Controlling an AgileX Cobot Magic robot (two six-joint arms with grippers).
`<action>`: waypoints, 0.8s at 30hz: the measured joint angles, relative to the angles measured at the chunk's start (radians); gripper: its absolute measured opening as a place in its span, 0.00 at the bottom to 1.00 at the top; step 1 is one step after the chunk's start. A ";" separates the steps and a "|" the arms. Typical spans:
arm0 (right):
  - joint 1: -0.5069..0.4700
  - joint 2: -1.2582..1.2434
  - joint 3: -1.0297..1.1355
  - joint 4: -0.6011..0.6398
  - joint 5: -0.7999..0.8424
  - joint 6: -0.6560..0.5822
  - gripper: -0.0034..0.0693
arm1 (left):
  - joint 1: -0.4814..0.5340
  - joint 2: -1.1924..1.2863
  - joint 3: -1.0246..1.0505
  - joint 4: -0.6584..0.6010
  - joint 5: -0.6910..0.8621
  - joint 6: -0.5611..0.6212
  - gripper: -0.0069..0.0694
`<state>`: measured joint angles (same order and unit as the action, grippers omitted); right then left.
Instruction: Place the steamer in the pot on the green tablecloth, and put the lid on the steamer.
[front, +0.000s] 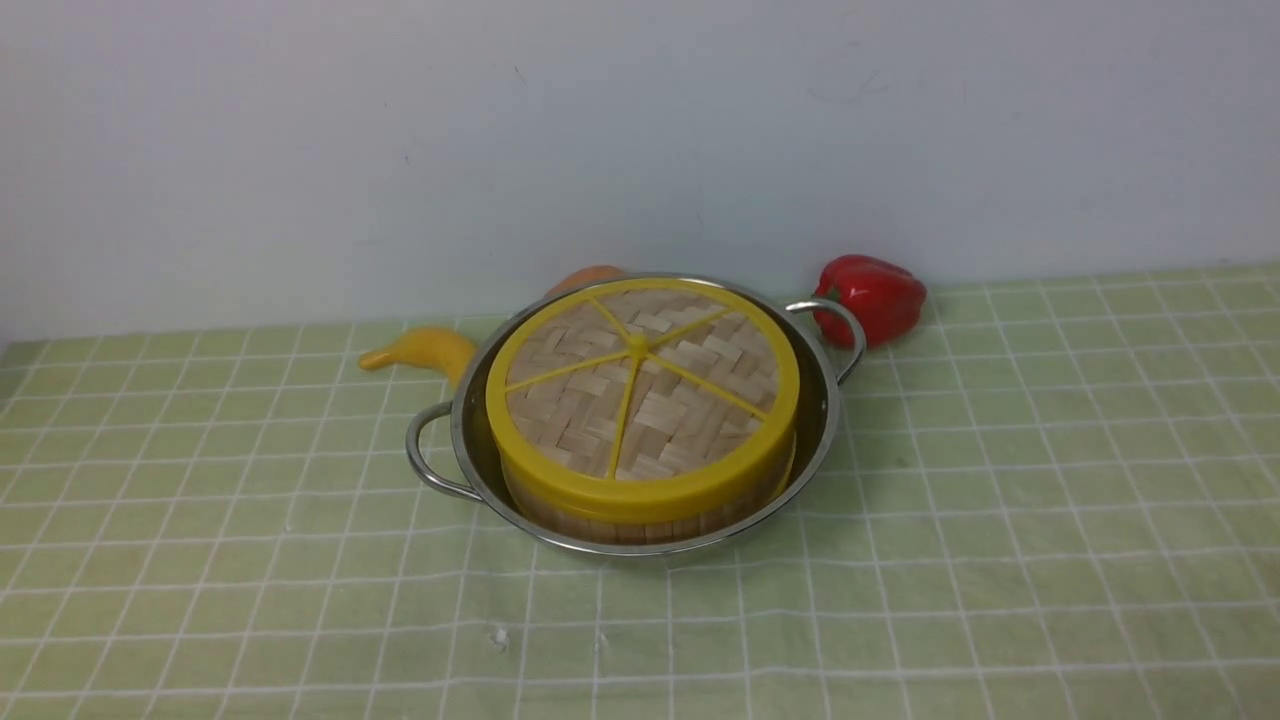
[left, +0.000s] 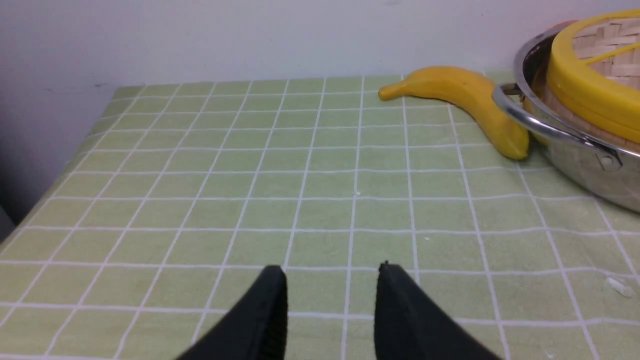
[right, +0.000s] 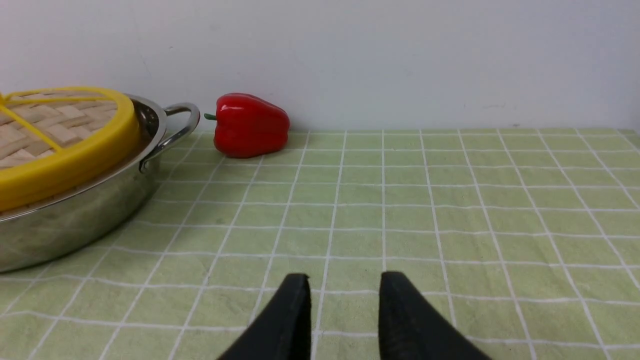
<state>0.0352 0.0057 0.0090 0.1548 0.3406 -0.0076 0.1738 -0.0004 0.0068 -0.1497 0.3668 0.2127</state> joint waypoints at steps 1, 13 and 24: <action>0.000 0.000 0.000 0.000 0.000 0.000 0.36 | 0.000 0.000 0.000 0.000 0.000 0.000 0.41; 0.000 0.000 0.000 0.000 0.000 0.000 0.38 | 0.000 0.000 0.000 0.000 0.000 -0.001 0.41; 0.000 0.000 0.000 0.000 0.000 0.000 0.38 | 0.000 0.000 0.000 0.000 0.000 -0.001 0.41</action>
<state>0.0352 0.0057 0.0090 0.1548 0.3406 -0.0076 0.1738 -0.0004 0.0068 -0.1497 0.3668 0.2118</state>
